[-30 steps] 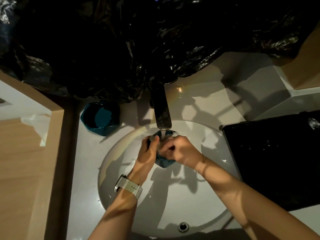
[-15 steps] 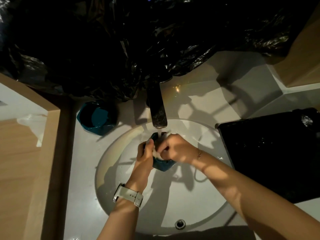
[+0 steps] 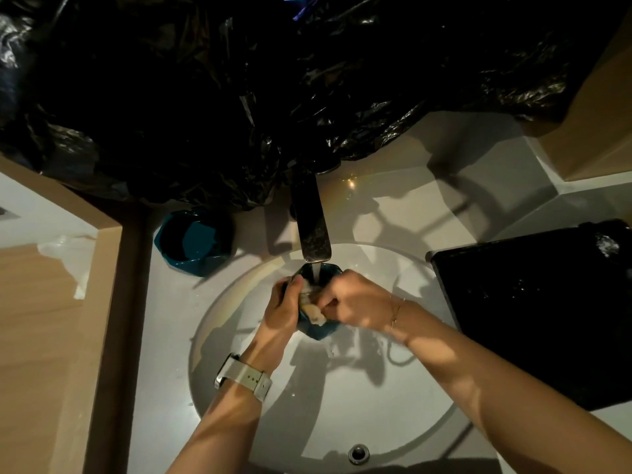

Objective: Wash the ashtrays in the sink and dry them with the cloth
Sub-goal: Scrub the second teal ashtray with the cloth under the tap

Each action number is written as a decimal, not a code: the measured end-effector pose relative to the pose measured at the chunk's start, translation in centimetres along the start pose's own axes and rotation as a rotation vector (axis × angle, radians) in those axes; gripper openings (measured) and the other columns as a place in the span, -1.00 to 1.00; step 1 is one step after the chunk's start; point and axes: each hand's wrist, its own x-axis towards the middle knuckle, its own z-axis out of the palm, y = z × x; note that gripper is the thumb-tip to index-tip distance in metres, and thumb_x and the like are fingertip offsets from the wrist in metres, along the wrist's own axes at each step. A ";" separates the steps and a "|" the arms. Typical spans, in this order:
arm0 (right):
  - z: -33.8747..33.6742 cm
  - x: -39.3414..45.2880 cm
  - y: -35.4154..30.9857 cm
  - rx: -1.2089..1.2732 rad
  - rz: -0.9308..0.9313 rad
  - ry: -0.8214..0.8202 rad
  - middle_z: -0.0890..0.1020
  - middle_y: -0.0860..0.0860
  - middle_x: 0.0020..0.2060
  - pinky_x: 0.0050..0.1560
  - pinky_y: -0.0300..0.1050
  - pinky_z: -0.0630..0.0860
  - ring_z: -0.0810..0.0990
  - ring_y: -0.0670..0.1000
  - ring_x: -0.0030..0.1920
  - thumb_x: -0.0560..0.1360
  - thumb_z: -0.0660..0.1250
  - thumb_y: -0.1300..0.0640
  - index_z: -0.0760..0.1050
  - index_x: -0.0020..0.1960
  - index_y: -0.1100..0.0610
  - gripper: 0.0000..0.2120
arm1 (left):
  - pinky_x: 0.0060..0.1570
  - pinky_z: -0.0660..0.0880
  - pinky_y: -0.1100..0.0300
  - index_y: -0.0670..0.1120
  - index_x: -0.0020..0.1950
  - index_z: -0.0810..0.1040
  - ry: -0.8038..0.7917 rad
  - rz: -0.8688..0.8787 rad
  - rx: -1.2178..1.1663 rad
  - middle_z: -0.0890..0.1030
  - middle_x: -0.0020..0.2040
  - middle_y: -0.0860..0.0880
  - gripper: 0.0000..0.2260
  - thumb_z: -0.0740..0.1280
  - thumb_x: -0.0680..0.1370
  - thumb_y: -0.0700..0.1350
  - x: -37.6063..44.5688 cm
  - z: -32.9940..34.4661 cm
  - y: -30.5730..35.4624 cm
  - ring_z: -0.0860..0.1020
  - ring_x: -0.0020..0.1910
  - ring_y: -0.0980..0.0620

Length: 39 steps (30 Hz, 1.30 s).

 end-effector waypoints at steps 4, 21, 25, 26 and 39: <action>-0.5 1.0 -0.6 -0.274 0.182 0.101 0.64 0.16 -0.01 -0.09 -0.16 0.43 0.60 0.17 0.02 0.51 0.27 0.21 0.58 0.06 0.26 -0.80 | 0.19 0.54 -0.01 0.02 0.15 0.42 -0.063 -0.019 0.037 0.59 0.15 -0.12 -0.85 0.18 0.66 0.05 -0.3 0.1 -0.7 0.59 0.11 -0.03; 2.4 0.2 -0.5 -0.065 0.051 0.298 0.64 0.14 0.02 -0.02 -0.21 0.39 0.59 0.13 0.02 0.52 0.21 0.14 0.60 0.07 0.21 -0.75 | -0.13 0.61 0.17 -0.01 0.24 0.39 -0.082 -0.038 0.032 0.59 0.15 -0.12 -0.80 0.16 0.67 0.04 -0.7 -0.7 -1.2 0.61 0.11 -0.06; 3.1 -0.1 0.7 0.246 0.039 0.159 0.64 0.01 -0.12 -0.11 -0.45 0.35 0.55 -0.03 -0.12 0.52 0.33 0.23 0.63 0.00 0.20 -0.87 | -0.11 0.58 0.13 0.06 0.11 0.43 -0.015 -0.054 0.041 0.61 0.12 -0.13 -0.88 0.18 0.66 0.06 -0.3 -1.1 -1.1 0.62 0.06 -0.05; 3.0 -0.4 0.9 0.264 0.053 0.147 0.62 0.00 -0.14 -0.11 -0.39 0.38 0.55 -0.02 -0.13 0.52 0.34 0.20 0.63 -0.03 0.18 -0.90 | -0.07 0.58 0.09 0.06 0.11 0.43 0.008 -0.062 0.040 0.62 0.10 -0.12 -0.88 0.18 0.65 0.06 -0.2 -1.1 -1.1 0.62 0.04 -0.04; 1.2 -5.2 0.7 1.145 0.251 0.828 0.56 0.08 -0.08 -0.07 -0.14 0.53 0.56 -0.01 -0.07 0.64 0.05 -0.10 0.36 -0.02 0.01 -0.77 | 0.31 0.44 -0.13 -0.02 0.30 0.37 0.019 -0.039 0.034 0.56 0.20 -0.11 -0.70 0.17 0.65 0.10 -1.4 -2.2 -1.3 0.52 0.22 -0.11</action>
